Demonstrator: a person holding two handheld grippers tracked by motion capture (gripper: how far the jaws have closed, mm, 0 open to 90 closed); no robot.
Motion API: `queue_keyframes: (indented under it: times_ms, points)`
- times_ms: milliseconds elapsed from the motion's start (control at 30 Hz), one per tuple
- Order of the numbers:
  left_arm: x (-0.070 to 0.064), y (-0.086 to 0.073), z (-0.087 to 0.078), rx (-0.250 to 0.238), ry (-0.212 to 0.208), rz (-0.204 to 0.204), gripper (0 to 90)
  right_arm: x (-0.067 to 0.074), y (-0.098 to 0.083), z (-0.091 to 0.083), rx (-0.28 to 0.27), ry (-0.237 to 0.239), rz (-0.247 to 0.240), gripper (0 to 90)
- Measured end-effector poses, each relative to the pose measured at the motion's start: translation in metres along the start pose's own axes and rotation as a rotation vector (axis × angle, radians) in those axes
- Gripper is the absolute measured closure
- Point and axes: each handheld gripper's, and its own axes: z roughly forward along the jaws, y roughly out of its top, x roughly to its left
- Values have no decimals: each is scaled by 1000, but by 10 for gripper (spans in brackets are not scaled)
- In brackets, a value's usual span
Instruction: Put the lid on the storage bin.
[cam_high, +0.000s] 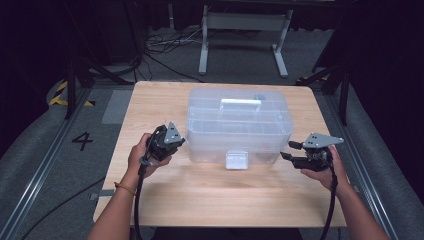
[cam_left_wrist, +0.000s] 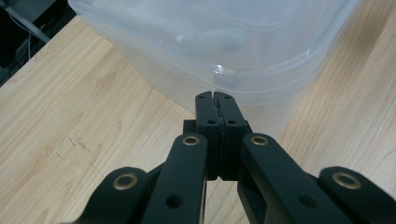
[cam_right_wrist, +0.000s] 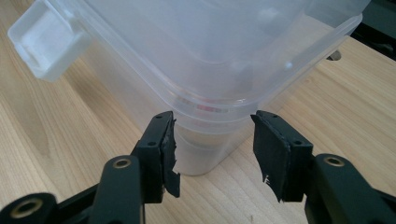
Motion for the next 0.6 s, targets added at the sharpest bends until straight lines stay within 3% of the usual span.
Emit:
queue_keyframes:
  times_ms: [333, 500, 600]
  points:
    - [1, -1, -1, -13, -9, -5, 896, 0, 2, -1, -9, 0, -1, 463]
    - [2, 0, -7, -17, -27, -11, 847, 0, 5, -3, -4, -12, -15, 456]
    - [0, 1, -10, -1, -18, 6, 809, 0, 7, -7, 6, -18, -35, 435]
